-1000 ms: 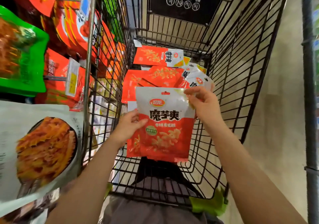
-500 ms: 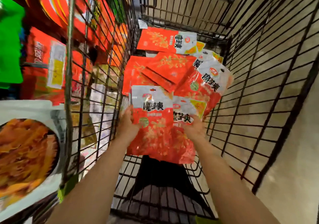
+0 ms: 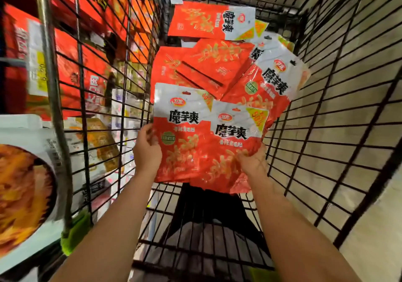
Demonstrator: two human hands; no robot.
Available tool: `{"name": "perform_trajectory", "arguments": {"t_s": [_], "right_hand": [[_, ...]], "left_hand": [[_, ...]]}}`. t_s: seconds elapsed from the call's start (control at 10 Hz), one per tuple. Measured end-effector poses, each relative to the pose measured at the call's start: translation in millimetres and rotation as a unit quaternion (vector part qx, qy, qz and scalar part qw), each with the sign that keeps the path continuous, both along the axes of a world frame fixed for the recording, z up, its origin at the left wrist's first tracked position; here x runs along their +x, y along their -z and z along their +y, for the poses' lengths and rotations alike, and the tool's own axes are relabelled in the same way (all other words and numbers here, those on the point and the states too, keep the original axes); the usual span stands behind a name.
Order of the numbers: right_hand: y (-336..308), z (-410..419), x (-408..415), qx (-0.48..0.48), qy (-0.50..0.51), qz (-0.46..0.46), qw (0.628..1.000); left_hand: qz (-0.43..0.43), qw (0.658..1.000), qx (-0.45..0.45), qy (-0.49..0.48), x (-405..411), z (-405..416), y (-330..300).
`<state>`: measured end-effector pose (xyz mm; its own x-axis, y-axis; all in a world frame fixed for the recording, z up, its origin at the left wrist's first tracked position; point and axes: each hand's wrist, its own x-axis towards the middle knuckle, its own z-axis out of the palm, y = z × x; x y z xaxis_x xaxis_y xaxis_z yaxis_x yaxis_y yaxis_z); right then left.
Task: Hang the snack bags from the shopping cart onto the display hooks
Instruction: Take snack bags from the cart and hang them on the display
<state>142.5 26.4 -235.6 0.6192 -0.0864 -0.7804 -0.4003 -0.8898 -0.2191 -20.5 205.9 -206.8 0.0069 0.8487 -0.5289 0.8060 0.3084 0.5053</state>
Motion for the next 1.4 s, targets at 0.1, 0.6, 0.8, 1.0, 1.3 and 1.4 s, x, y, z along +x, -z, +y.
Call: {"name": "perform_trajectory", "arguments": {"t_s": [0.1, 0.6, 0.8, 1.0, 1.3, 1.4], "right_hand": [[-5, -2, -1, 0.013, 0.015, -0.026, 0.999], [6, 19, 23, 0.121, 0.029, -0.12, 0.985], [16, 17, -5, 0.098, -0.124, -0.051, 0.986], [17, 22, -9, 0.122, -0.162, -0.079, 0.976], [27, 33, 69, 0.062, -0.018, -0.243, 0.968], [68, 26, 81, 0.067, -0.006, -0.215, 0.974]], "left_hand": [[-0.061, 0.996, -0.057, 0.026, -6, 4, 3], [0.045, 0.984, -0.07, 0.155, 29, -38, 30], [-0.004, 0.984, -0.116, 0.138, 33, -43, 48], [-0.08, 0.989, -0.124, 0.012, 26, -34, 41], [-0.064, 0.995, -0.059, -0.041, 18, -23, 38], [-0.058, 0.997, -0.057, -0.006, 16, -20, 40]]}}
